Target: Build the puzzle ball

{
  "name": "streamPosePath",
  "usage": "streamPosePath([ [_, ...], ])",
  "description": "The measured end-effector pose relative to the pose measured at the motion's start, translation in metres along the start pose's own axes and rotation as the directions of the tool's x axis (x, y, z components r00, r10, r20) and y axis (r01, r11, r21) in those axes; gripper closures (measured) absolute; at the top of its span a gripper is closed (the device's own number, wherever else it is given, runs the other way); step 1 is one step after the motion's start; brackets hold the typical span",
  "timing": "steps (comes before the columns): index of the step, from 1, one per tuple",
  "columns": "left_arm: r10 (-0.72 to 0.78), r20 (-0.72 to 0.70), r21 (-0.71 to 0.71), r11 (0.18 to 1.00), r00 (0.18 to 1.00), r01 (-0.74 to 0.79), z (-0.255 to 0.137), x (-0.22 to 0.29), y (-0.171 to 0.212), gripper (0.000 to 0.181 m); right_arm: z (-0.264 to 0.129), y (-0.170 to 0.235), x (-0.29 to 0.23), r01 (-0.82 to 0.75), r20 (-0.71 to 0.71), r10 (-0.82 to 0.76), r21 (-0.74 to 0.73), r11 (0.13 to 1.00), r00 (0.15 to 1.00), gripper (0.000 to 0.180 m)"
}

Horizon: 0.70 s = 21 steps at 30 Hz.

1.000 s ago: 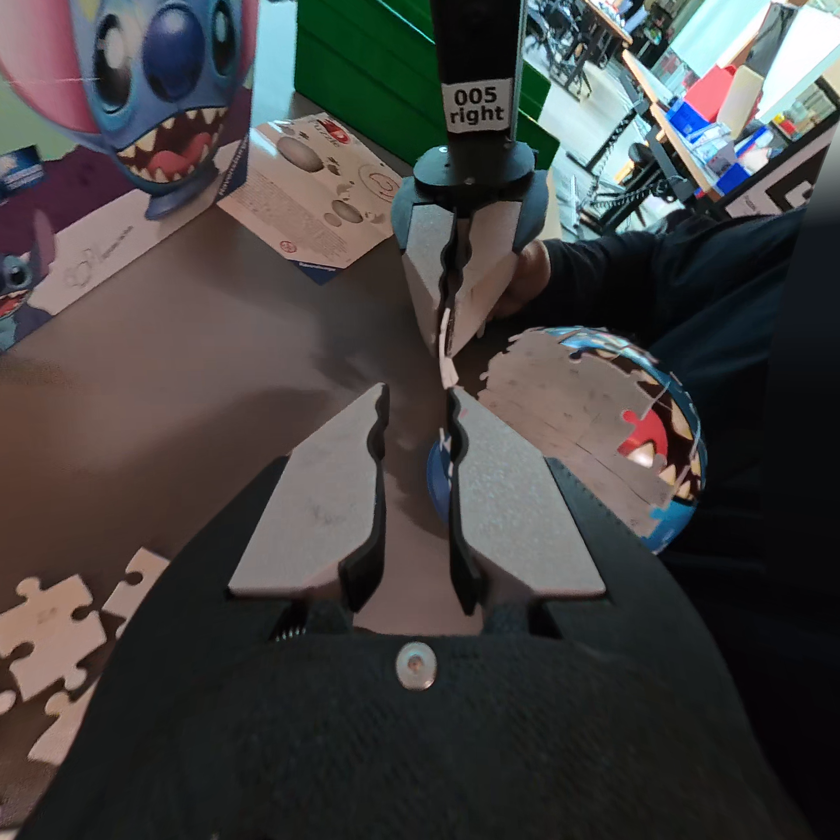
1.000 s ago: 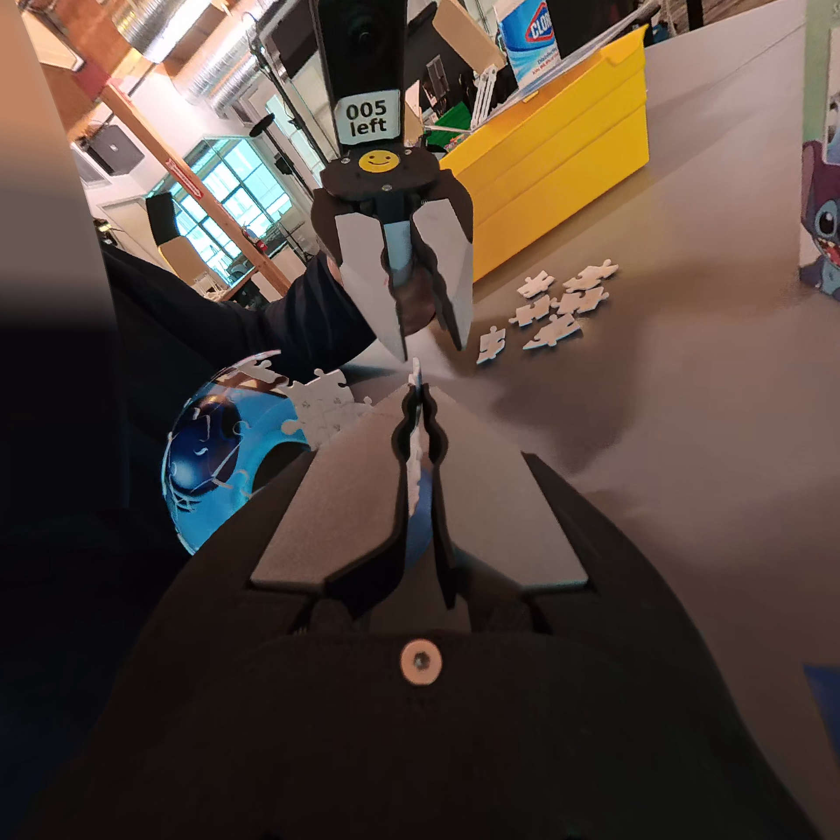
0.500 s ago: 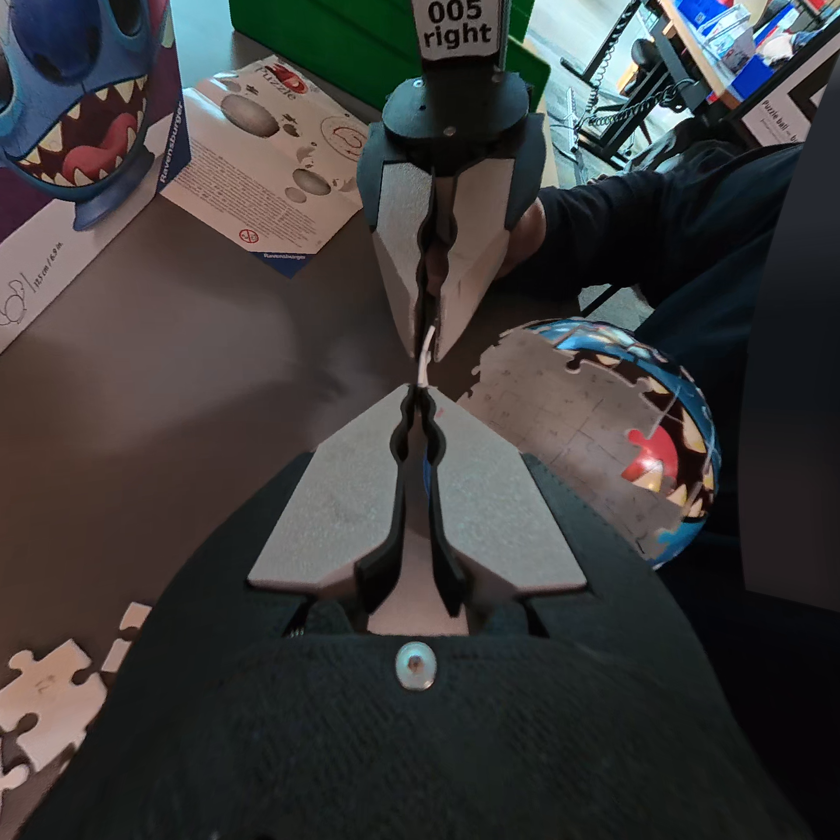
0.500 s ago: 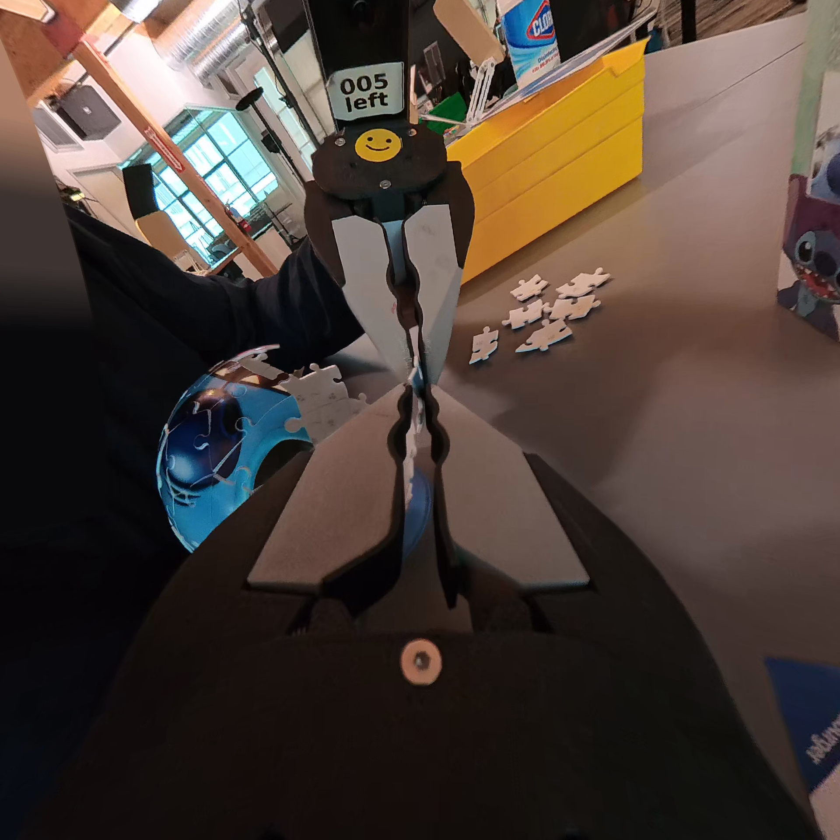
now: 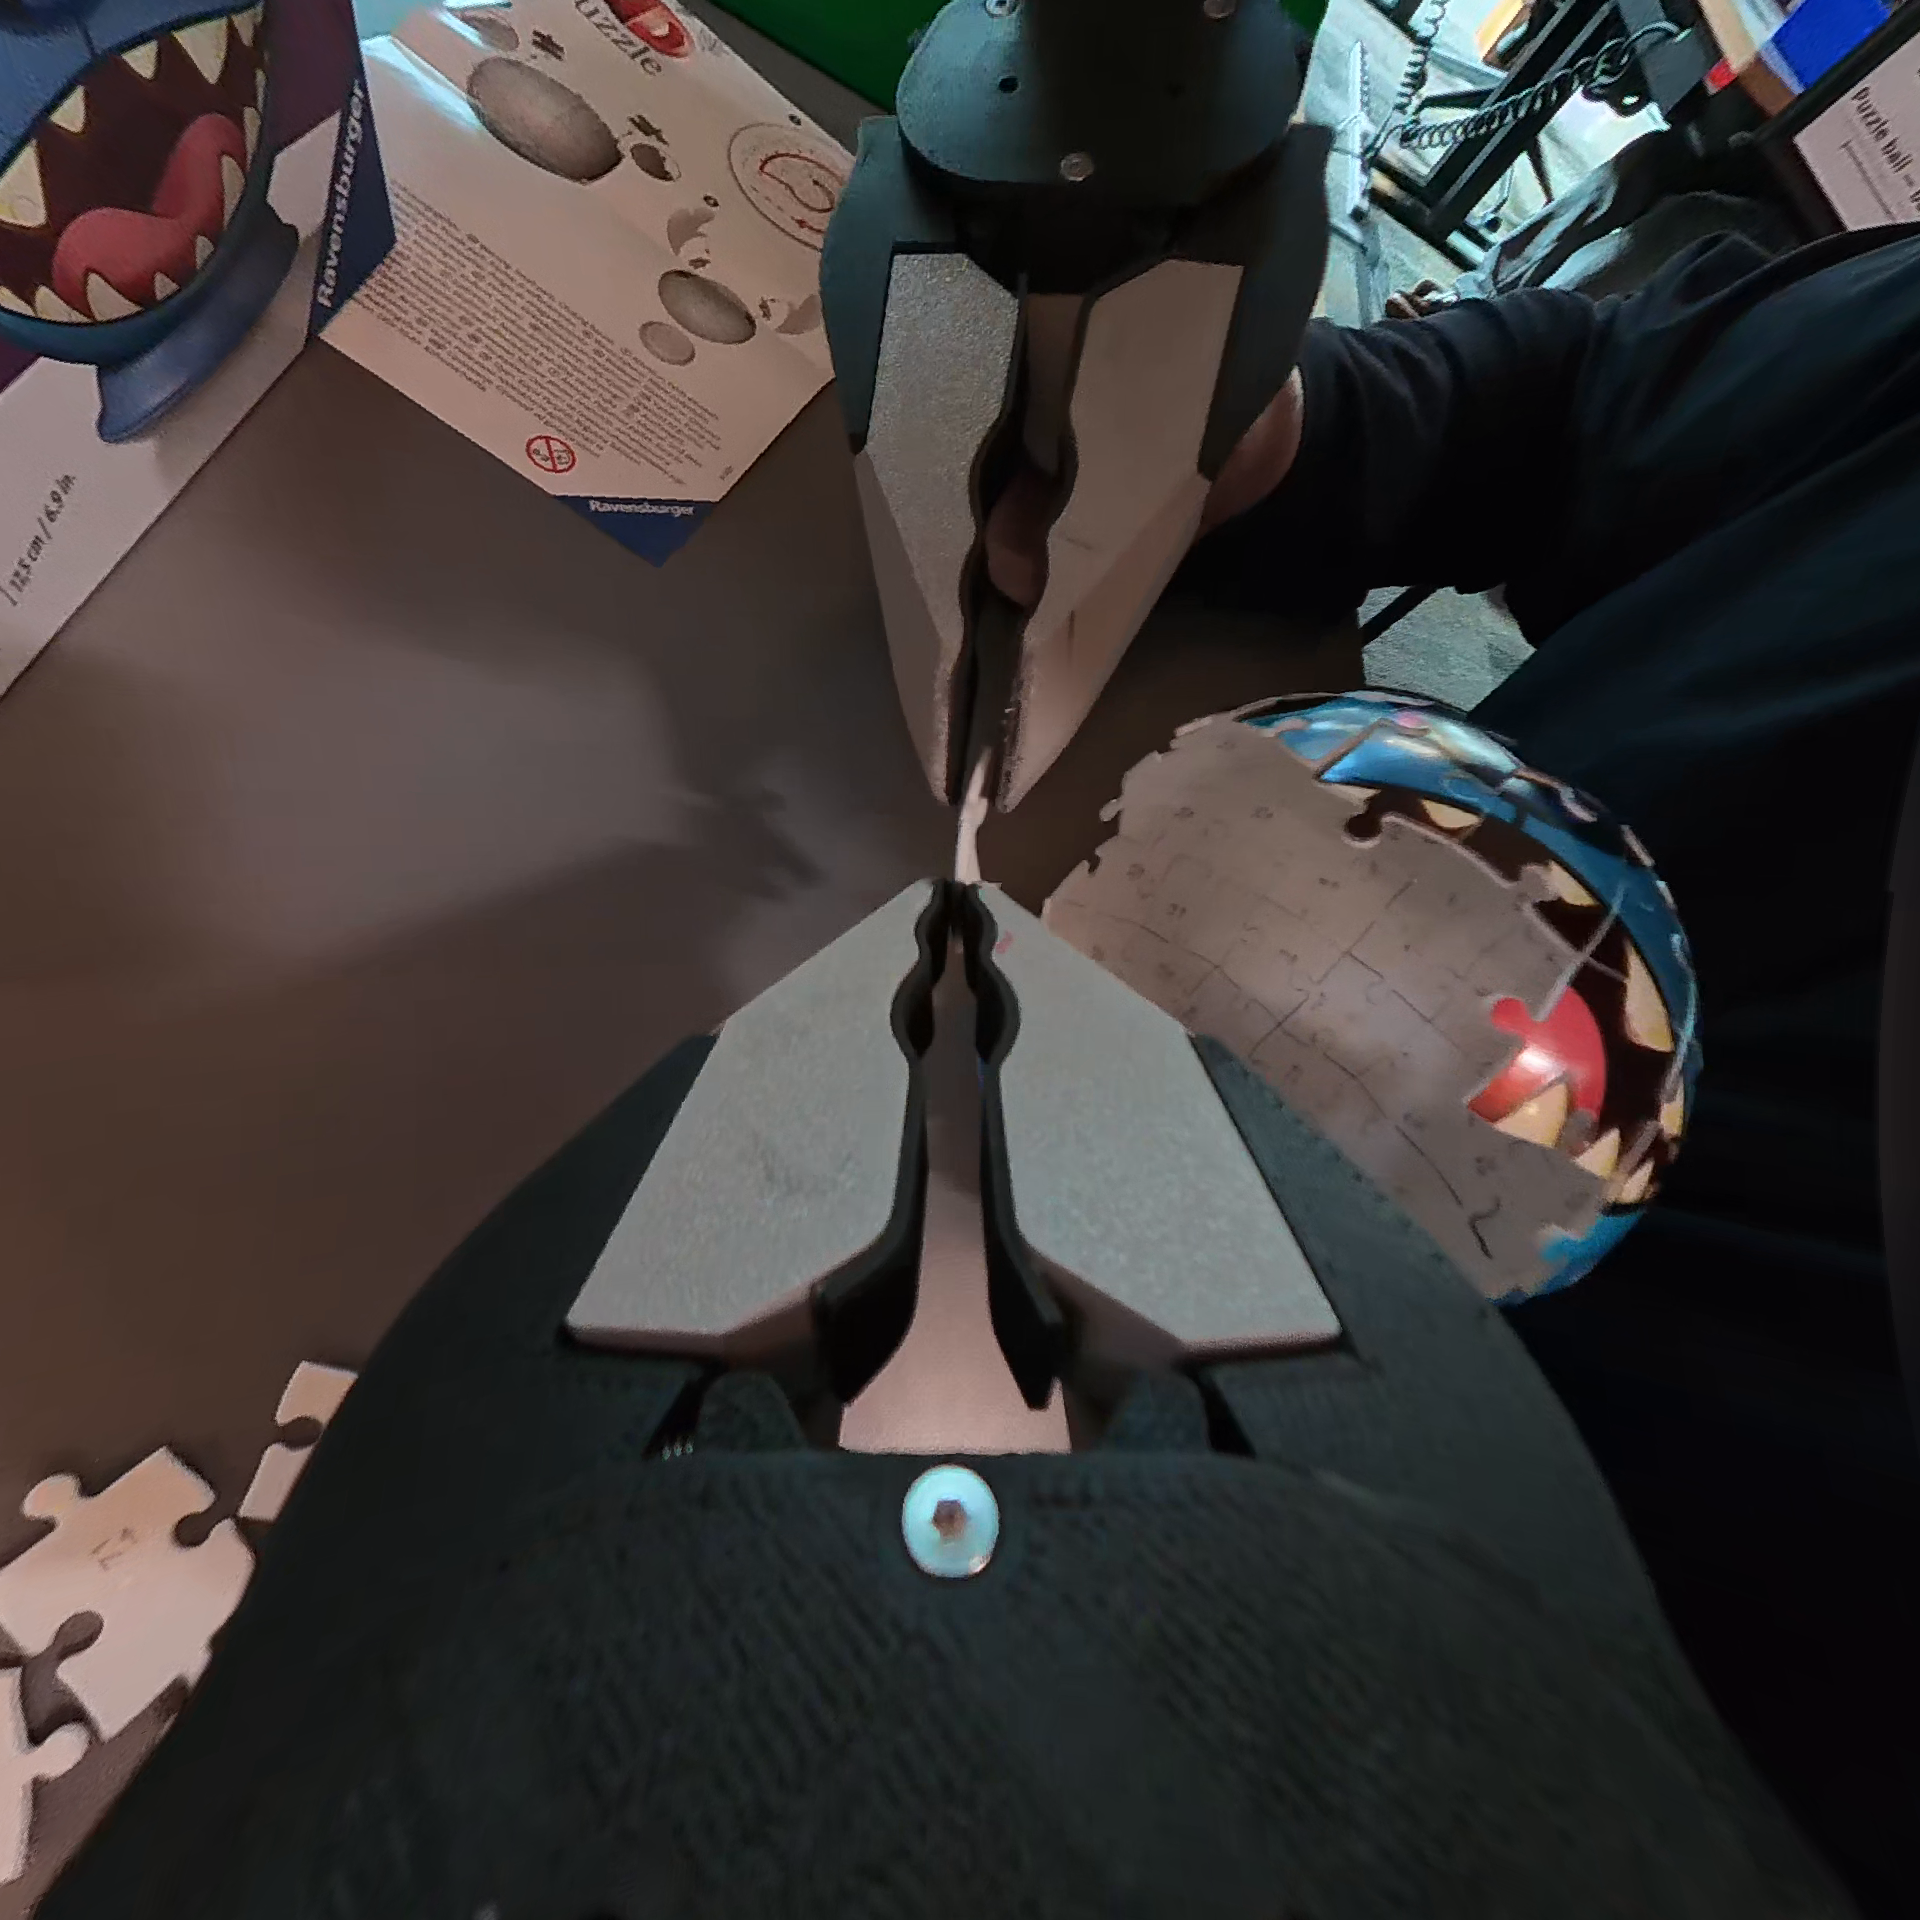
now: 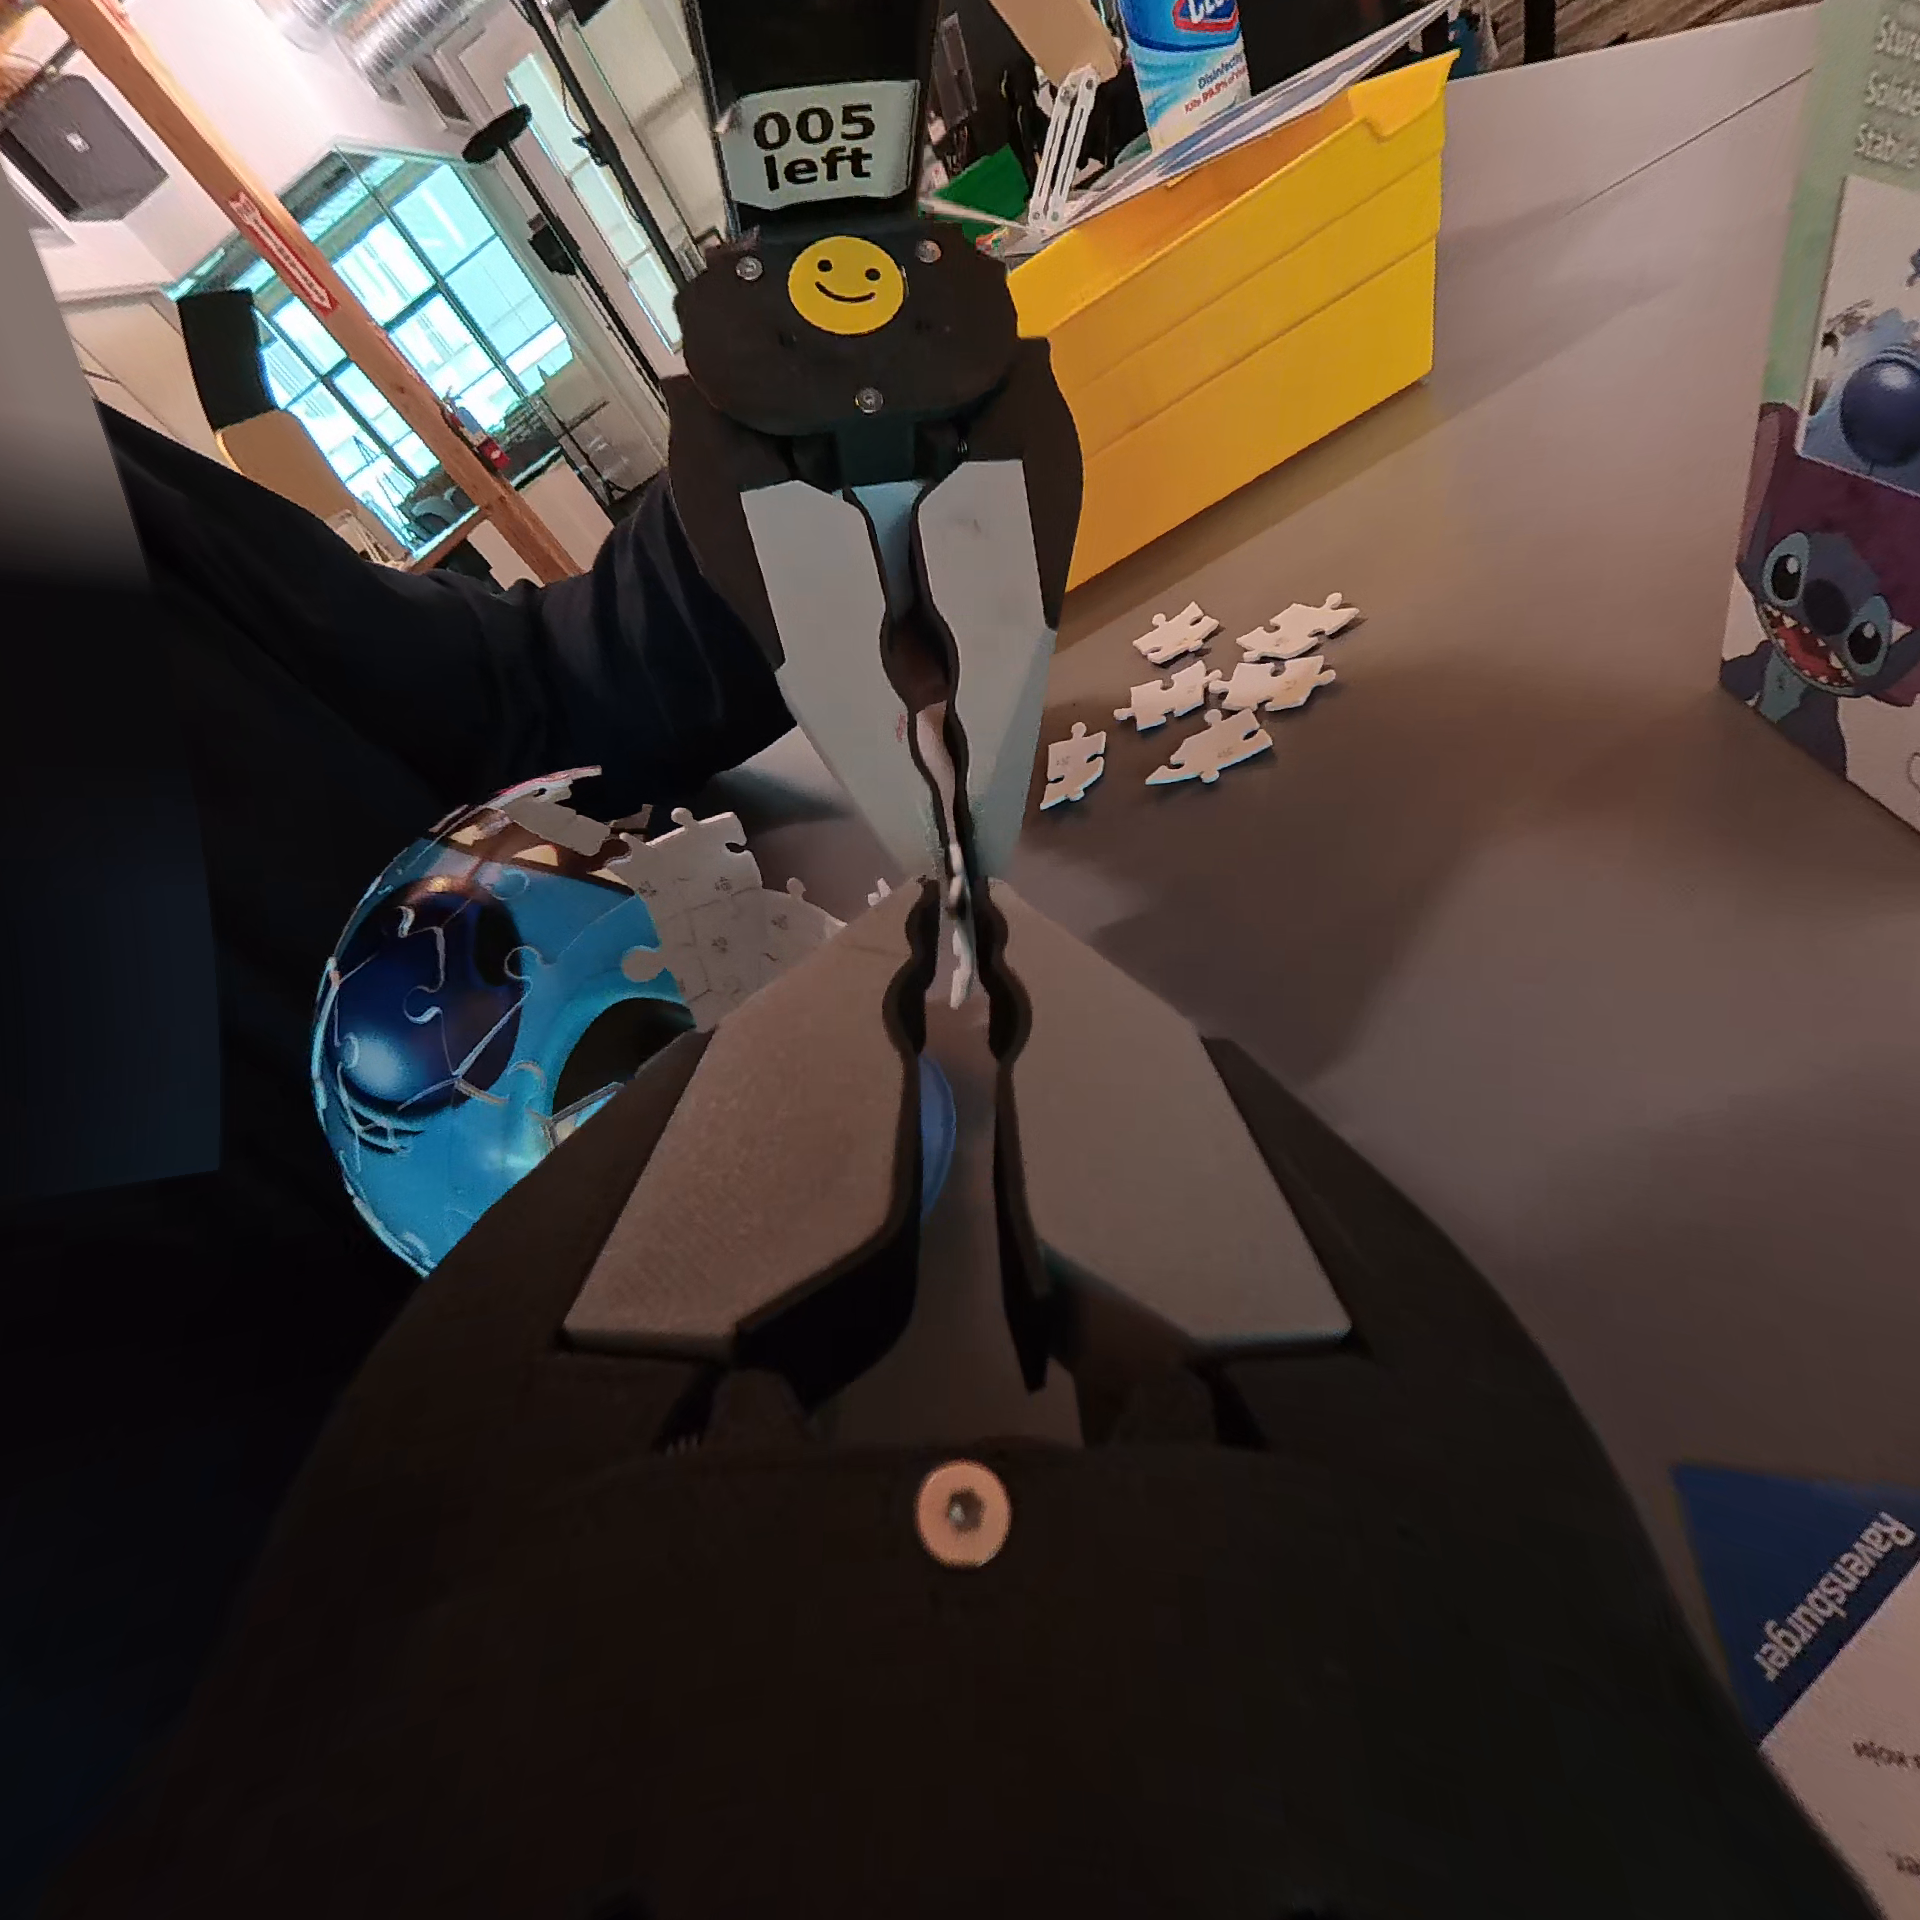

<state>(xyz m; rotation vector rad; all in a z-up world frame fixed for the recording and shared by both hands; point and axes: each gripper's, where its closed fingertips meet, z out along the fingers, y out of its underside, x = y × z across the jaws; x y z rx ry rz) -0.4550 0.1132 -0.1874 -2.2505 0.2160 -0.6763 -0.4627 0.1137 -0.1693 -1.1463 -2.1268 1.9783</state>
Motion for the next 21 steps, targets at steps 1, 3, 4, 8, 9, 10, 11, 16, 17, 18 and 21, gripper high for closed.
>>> streamPosePath([
  [1, -0.005, -0.005, 0.002, 1.000, 1.000, 0.005, 0.000, 0.001, 0.000, 0.181, 0.000, 0.000, 0.000, 0.003, -0.001, -0.003, -0.004, 1.000, 1.000, 0.179],
  [3, -0.003, 0.005, -0.003, 1.000, 1.000, 0.003, 0.001, -0.001, 0.000, 0.181, 0.000, 0.001, 0.001, 0.015, -0.017, -0.015, -0.013, 1.000, 1.000, 0.180],
  [4, -0.002, 0.009, -0.005, 1.000, 1.000, 0.002, 0.001, -0.001, 0.001, 0.181, 0.000, 0.002, 0.001, 0.021, -0.027, -0.022, -0.018, 1.000, 0.999, 0.180],
  [8, -0.003, 0.012, -0.001, 1.000, 1.000, 0.003, 0.001, 0.000, -0.001, 0.181, 0.000, 0.002, 0.001, 0.023, -0.029, -0.023, -0.021, 1.000, 0.999, 0.180],
  [9, -0.002, 0.014, 0.001, 1.000, 1.000, 0.002, 0.000, 0.000, -0.001, 0.181, -0.001, 0.001, 0.000, 0.017, -0.026, -0.018, -0.019, 1.000, 1.000, 0.179],
  [10, 0.000, 0.014, 0.002, 1.000, 1.000, 0.000, 0.000, 0.001, -0.002, 0.181, -0.001, 0.000, 0.000, 0.014, -0.022, -0.015, -0.016, 1.000, 1.000, 0.180],
  [11, 0.002, 0.018, 0.000, 1.000, 1.000, -0.002, 0.000, 0.001, -0.002, 0.181, -0.002, 0.001, 0.000, 0.016, -0.024, -0.017, -0.017, 1.000, 1.000, 0.180],
  [16, 0.003, 0.007, -0.013, 1.000, 1.000, -0.003, 0.001, 0.004, 0.000, 0.180, -0.001, 0.005, -0.001, 0.036, -0.042, -0.038, -0.047, 0.998, 0.998, 0.180],
  [17, 0.000, -0.001, -0.007, 1.000, 1.000, 0.000, 0.000, 0.005, -0.001, 0.180, -0.002, 0.005, -0.001, 0.030, -0.040, -0.032, -0.044, 0.999, 0.999, 0.180],
  [18, -0.001, -0.009, 0.002, 1.000, 1.000, 0.001, -0.003, 0.007, -0.002, 0.180, -0.002, 0.005, -0.002, 0.022, -0.033, -0.023, -0.036, 0.999, 0.999, 0.180],
  [21, 0.007, 0.005, 0.023, 1.000, 1.000, -0.007, -0.013, 0.005, -0.006, 0.179, -0.003, 0.009, -0.003, -0.006, -0.017, 0.006, -0.027, 1.000, 1.000, 0.180],
])
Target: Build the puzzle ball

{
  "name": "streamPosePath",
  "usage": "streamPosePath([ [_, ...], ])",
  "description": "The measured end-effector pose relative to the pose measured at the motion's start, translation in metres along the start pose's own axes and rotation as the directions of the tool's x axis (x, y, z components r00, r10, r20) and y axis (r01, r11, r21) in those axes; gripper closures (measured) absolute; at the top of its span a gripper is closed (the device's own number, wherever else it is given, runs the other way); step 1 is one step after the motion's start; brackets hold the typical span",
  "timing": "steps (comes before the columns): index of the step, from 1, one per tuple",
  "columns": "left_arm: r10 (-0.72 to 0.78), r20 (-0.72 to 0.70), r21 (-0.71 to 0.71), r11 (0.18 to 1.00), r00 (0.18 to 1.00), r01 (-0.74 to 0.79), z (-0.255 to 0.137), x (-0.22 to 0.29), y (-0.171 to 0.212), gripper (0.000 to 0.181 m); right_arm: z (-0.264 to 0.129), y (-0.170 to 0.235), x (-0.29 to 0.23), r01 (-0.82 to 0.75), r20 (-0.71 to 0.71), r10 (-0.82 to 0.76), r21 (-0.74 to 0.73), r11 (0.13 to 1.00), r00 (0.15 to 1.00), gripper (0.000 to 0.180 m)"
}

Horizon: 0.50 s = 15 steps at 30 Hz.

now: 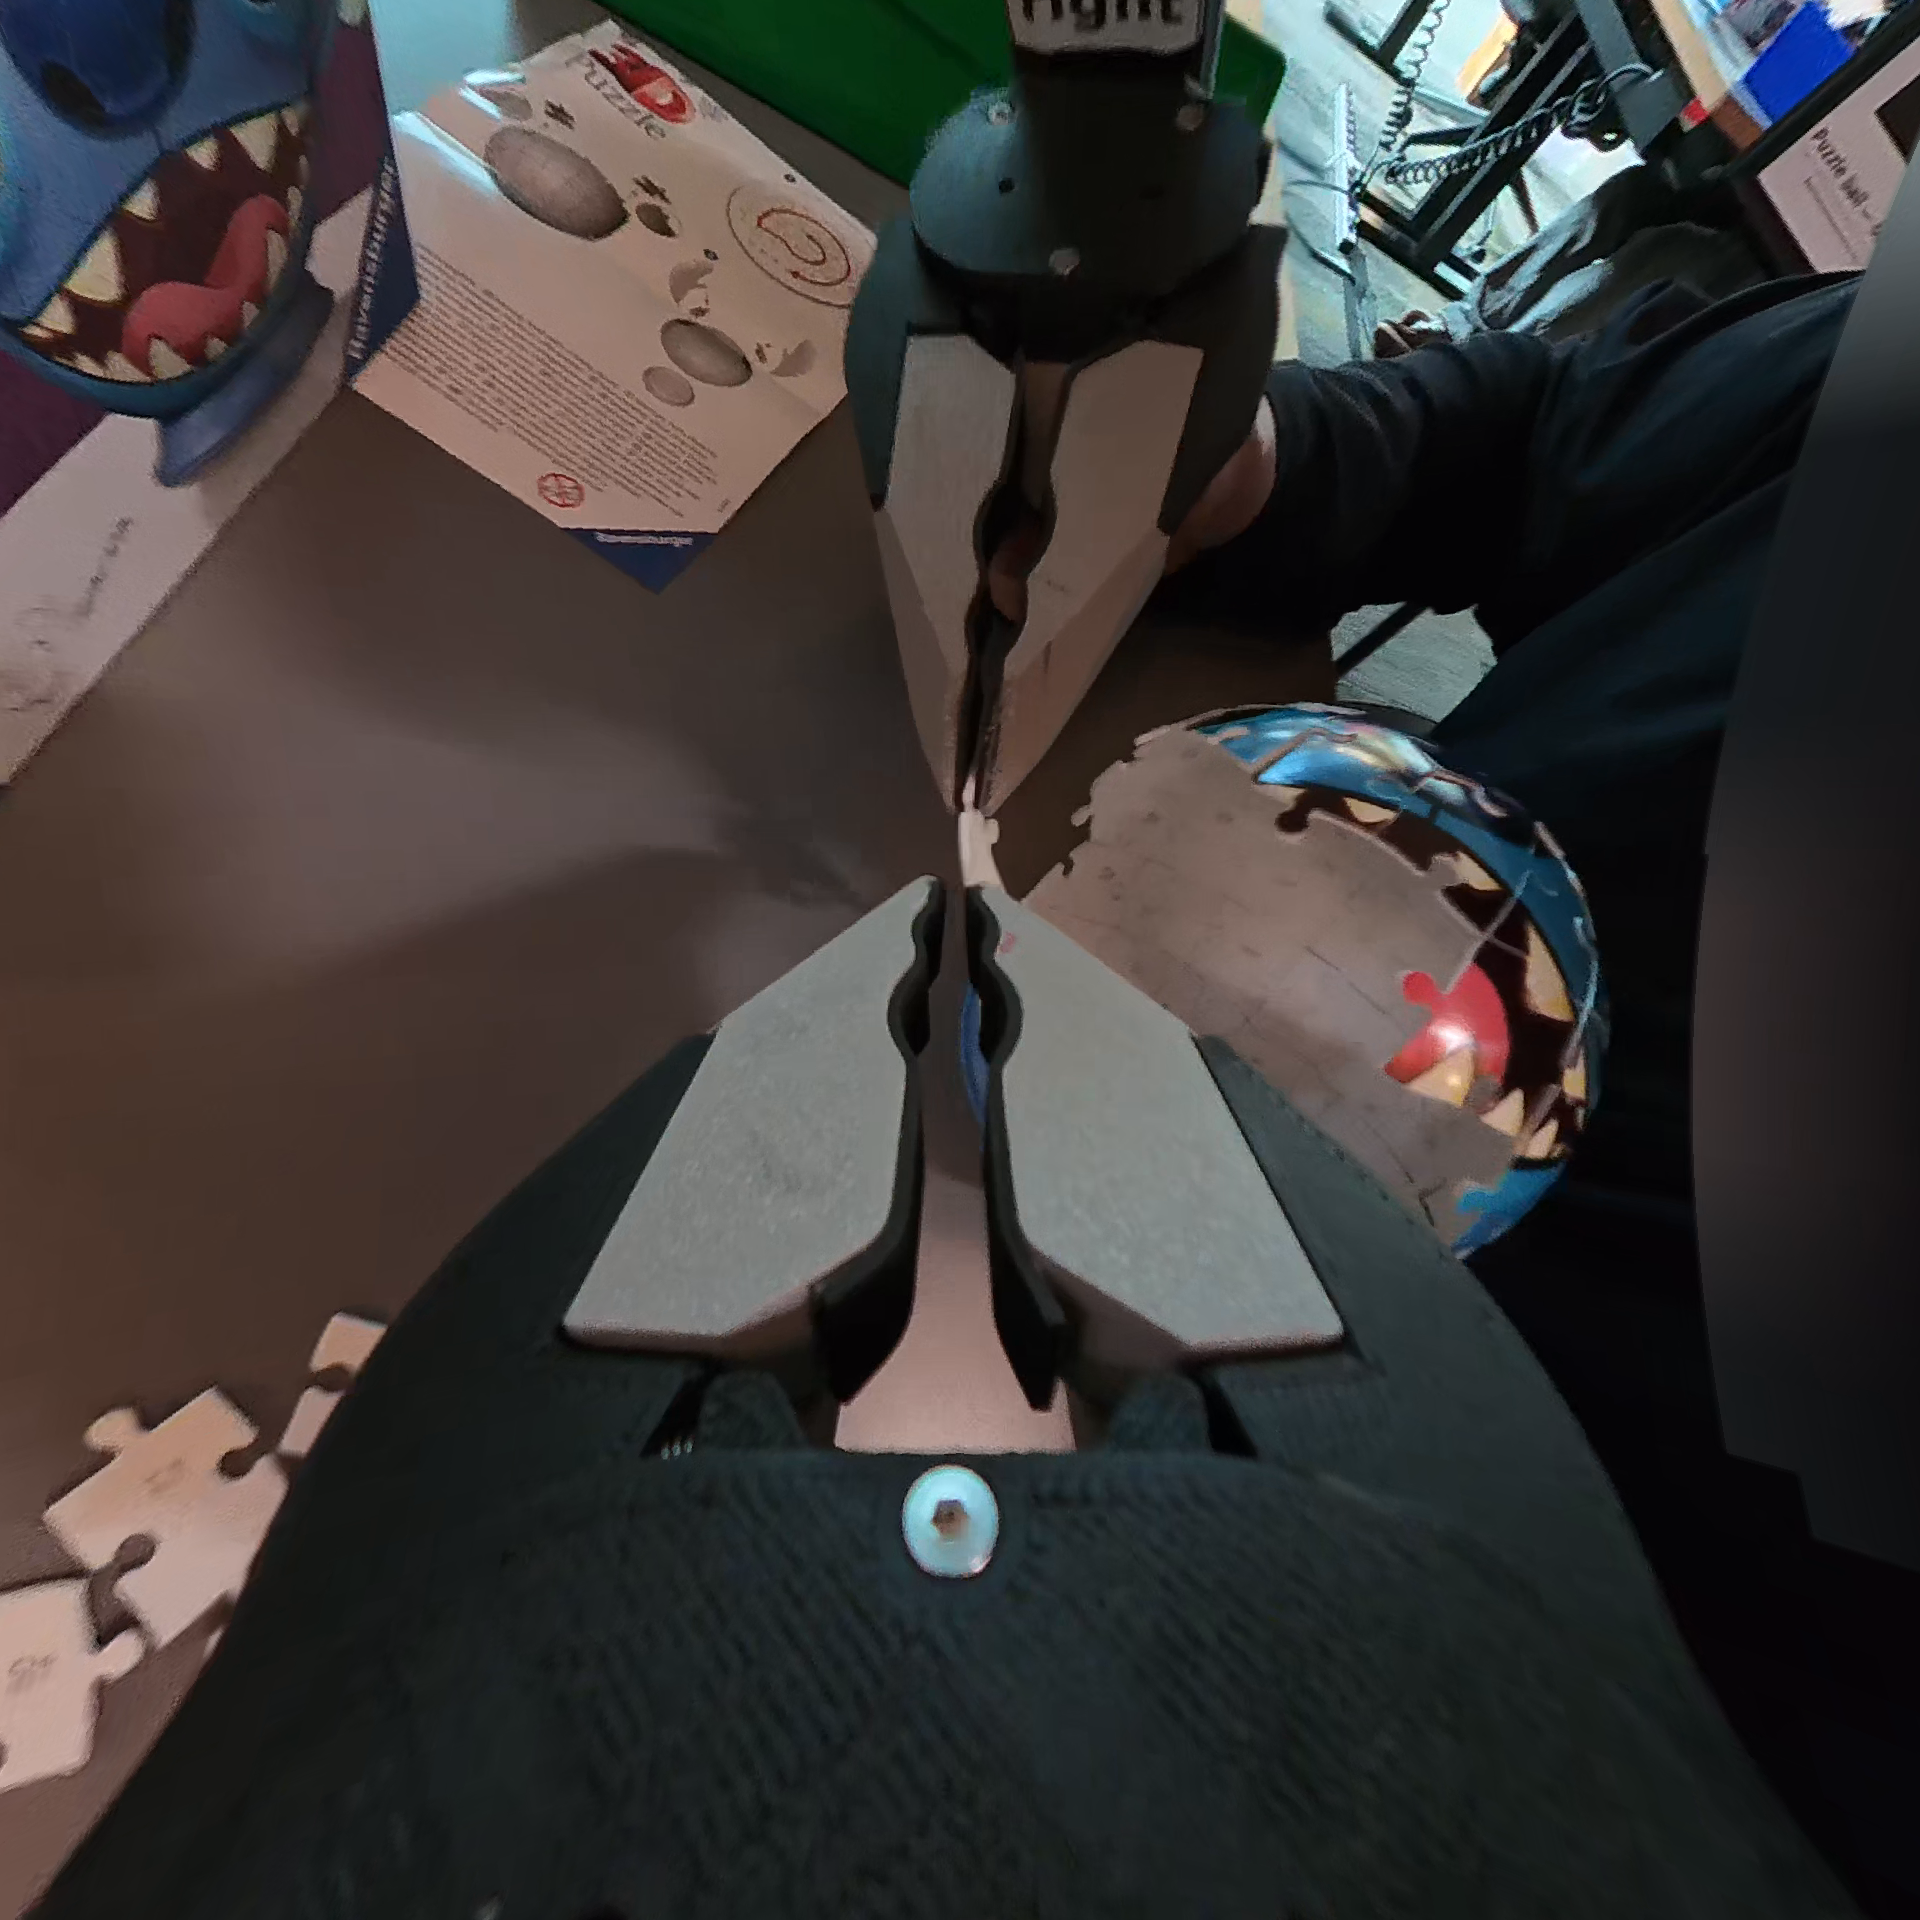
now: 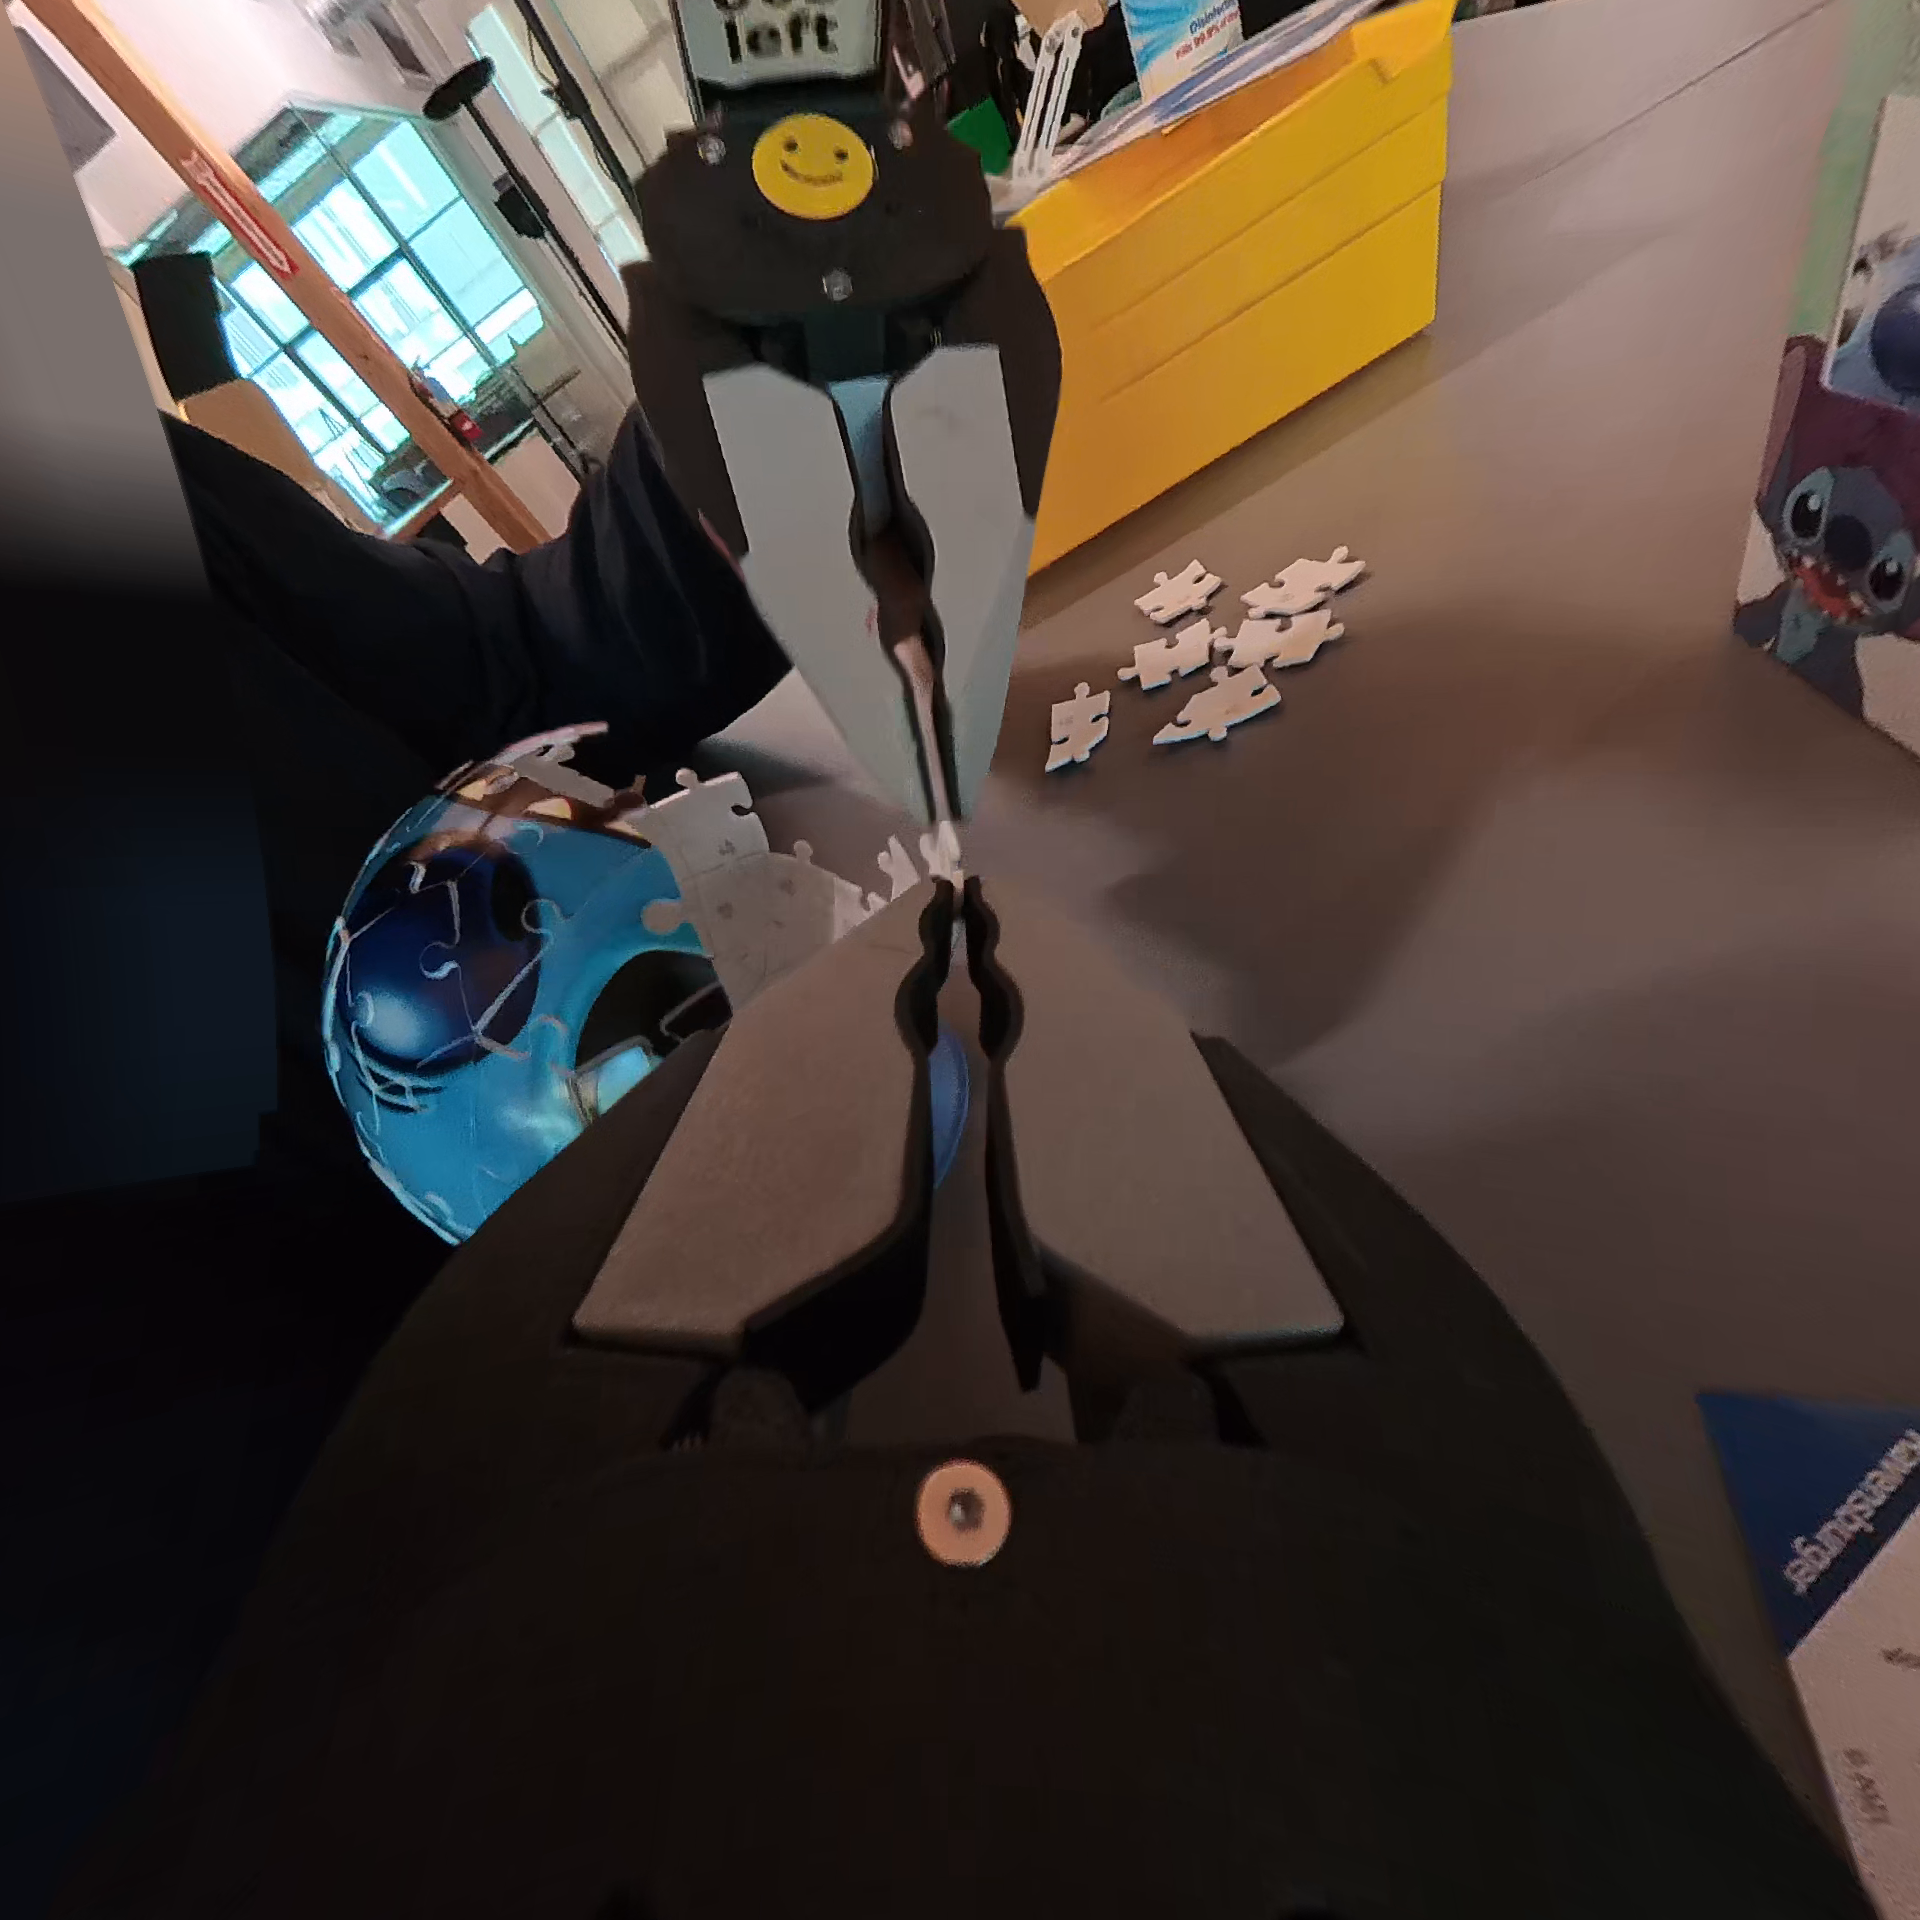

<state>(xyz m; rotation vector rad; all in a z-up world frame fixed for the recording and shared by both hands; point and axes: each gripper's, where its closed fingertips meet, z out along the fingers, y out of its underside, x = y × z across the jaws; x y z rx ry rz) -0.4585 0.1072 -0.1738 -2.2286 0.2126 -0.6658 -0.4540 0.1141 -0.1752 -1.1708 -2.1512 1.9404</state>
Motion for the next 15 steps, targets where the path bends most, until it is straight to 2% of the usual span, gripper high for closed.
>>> streamPosePath([
  [6, -0.007, 0.039, 0.005, 1.000, 0.999, 0.007, -0.017, -0.010, 0.001, 0.172, 0.003, 0.015, -0.002, -0.001, 0.025, 0.002, -0.038, 0.999, 1.000, 0.180],
  [11, -0.014, 0.009, -0.063, 0.998, 1.000, 0.015, -0.007, -0.006, 0.013, 0.159, 0.006, 0.019, -0.003, 0.001, 0.018, 0.000, -0.064, 0.998, 1.000, 0.180],
  [15, -0.010, -0.011, -0.104, 0.995, 1.000, 0.009, -0.003, -0.003, 0.021, 0.157, 0.011, 0.023, -0.004, -0.021, 0.016, 0.022, -0.082, 0.996, 1.000, 0.180],
])
